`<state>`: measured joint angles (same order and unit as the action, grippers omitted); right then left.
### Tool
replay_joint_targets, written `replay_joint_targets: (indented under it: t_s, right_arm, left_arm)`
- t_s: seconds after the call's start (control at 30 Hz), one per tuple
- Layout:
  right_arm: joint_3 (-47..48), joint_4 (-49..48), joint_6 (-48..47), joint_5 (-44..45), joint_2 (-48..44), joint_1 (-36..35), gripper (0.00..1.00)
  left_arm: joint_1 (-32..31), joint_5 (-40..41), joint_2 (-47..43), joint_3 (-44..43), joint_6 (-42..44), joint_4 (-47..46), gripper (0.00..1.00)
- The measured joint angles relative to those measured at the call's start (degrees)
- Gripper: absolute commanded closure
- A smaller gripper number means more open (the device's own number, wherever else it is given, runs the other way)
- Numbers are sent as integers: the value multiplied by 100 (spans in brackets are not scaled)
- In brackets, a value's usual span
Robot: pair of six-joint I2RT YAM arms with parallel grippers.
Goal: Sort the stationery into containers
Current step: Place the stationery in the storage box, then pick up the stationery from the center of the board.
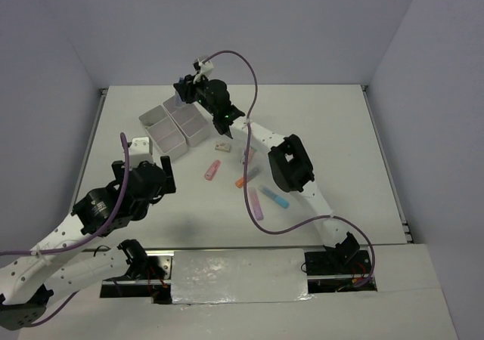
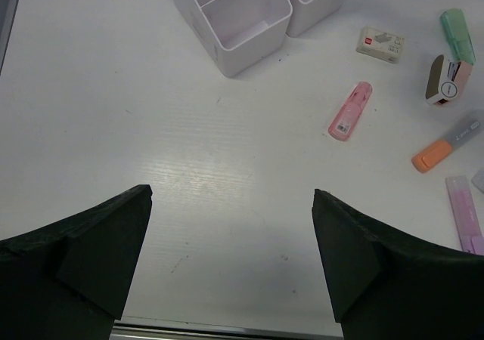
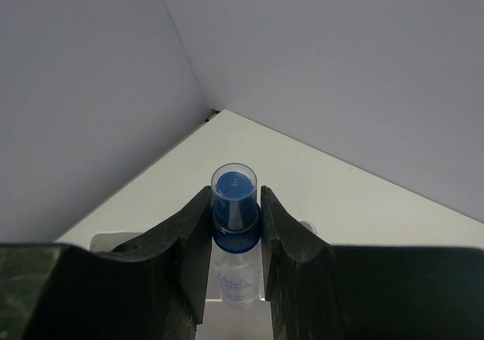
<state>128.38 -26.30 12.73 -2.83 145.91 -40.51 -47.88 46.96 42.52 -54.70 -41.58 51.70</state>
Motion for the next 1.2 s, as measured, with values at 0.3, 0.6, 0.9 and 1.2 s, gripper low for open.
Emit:
replay_joint_targets:
  t_s: [0.3, 0.6, 0.9, 1.2]
  right_arm:
    - [278, -157, 11, -4, 350, 94, 47]
    - [-374, -494, -20, -369, 254, 74, 1]
    - [-2813, 107, 92, -186, -2131, -68, 0]
    - [-4861, 2468, 566, 975, -7073, -68, 0]
  left_arm:
    - [46, -146, -11, 39, 116, -122, 1]
    - [85, -190, -92, 50, 129, -168, 1]
    - [114, -299, 15, 61, 131, -245, 1]
    - [442, -1419, 1714, 9, 140, -1423, 1]
